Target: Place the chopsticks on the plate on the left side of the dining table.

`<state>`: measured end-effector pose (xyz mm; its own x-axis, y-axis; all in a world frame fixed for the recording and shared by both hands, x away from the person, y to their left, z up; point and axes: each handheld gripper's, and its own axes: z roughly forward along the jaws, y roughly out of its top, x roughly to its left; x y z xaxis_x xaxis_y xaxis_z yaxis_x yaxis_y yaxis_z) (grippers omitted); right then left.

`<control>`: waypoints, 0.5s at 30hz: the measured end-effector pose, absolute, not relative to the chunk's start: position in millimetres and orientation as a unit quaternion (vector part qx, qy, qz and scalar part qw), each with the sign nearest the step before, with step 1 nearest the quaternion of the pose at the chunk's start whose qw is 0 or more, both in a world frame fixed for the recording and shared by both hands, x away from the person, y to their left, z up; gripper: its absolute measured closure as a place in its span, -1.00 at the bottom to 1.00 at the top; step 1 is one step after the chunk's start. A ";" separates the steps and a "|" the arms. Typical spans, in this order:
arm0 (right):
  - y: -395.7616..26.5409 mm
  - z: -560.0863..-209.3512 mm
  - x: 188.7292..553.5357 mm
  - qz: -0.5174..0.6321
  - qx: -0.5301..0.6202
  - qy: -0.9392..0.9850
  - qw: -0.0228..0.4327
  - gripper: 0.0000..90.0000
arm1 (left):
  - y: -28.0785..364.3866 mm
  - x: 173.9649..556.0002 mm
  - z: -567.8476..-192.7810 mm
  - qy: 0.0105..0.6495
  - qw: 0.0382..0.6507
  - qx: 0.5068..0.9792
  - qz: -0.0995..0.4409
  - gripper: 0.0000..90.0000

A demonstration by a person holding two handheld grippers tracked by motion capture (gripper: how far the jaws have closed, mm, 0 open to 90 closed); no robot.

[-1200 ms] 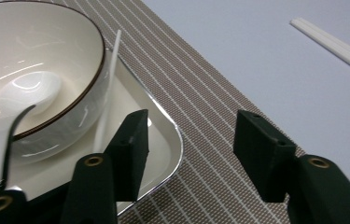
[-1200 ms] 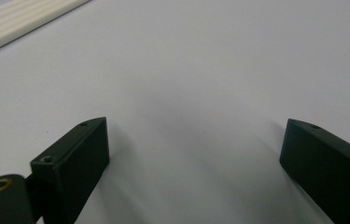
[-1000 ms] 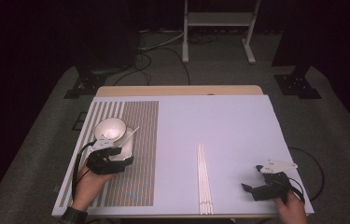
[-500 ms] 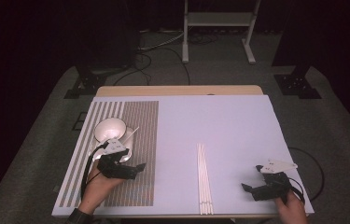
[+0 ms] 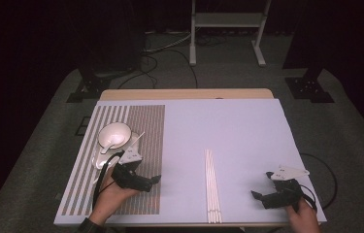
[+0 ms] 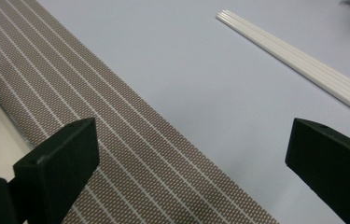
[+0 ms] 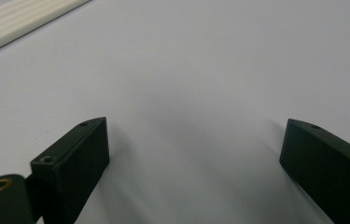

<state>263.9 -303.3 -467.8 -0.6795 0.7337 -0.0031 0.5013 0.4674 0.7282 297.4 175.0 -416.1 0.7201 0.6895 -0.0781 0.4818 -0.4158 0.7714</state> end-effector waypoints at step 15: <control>-303.2 -467.8 263.9 0.363 0.367 0.841 0.160 -0.85 | 145.6 293.6 -421.6 0.333 0.410 0.842 0.110 -1.00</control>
<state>263.9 -303.2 -467.8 -0.6794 0.7338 -0.0034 0.5011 0.4674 0.7283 293.6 145.6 -421.6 0.7544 0.6504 -0.0884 0.4702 -0.4415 0.7642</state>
